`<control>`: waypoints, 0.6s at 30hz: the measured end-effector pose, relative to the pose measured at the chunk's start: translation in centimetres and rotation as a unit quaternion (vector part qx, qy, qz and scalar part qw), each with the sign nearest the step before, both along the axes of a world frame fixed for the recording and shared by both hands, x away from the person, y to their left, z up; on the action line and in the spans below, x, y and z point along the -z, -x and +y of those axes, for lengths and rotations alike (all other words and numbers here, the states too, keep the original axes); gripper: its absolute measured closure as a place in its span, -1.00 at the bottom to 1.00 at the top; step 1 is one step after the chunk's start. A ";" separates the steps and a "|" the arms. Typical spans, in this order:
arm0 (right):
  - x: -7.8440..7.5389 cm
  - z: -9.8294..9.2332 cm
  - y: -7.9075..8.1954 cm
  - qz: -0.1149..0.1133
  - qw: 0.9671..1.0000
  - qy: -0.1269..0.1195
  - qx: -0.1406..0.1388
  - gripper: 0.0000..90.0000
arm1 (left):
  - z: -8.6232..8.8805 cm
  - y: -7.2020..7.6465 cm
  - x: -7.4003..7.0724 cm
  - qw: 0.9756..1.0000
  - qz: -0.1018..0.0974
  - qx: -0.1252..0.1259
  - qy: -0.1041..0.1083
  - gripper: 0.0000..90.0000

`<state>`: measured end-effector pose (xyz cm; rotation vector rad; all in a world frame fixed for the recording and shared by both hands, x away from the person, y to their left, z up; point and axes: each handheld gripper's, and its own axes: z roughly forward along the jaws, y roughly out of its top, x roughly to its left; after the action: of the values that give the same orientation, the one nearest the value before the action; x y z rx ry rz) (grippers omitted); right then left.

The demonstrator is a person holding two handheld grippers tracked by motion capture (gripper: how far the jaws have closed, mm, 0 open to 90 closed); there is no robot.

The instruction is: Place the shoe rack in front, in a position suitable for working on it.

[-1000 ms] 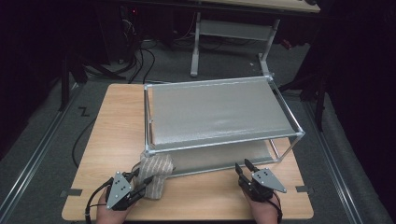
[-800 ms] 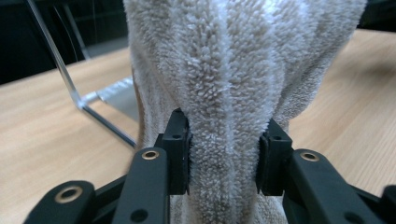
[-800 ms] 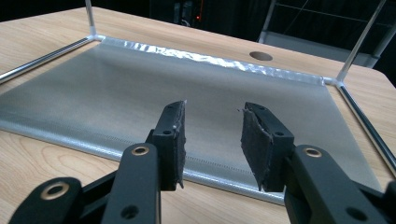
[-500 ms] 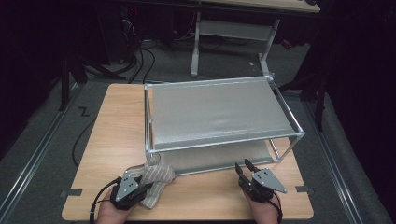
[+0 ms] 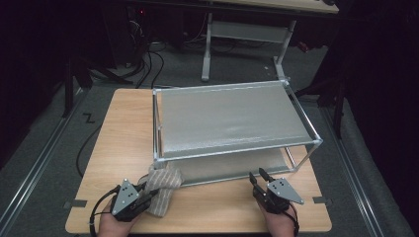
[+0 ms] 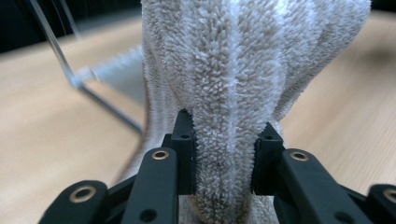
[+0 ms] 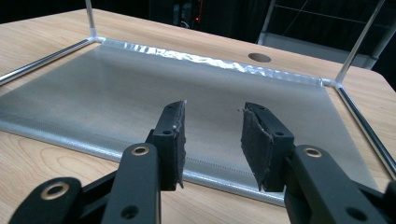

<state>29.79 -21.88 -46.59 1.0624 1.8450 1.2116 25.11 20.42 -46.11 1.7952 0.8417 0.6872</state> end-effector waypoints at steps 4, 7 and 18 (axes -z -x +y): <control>0.0 0.1 0.0 -0.001 1.000 0.002 0.001 0.32 | -0.1 0.6 -1.8 0.999 -0.029 0.008 0.021 0.54; 0.1 0.1 -0.1 0.001 1.000 0.001 0.000 0.32 | -0.7 0.8 -1.4 0.999 -0.025 0.017 0.012 0.57; -0.1 -0.2 0.0 -0.001 1.000 0.000 0.002 0.32 | -2.8 3.2 -0.1 0.997 -0.008 0.073 -0.020 0.57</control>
<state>29.83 -22.06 -46.51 1.0643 1.8402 1.2104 21.90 17.63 -45.99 1.8637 0.6831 0.6273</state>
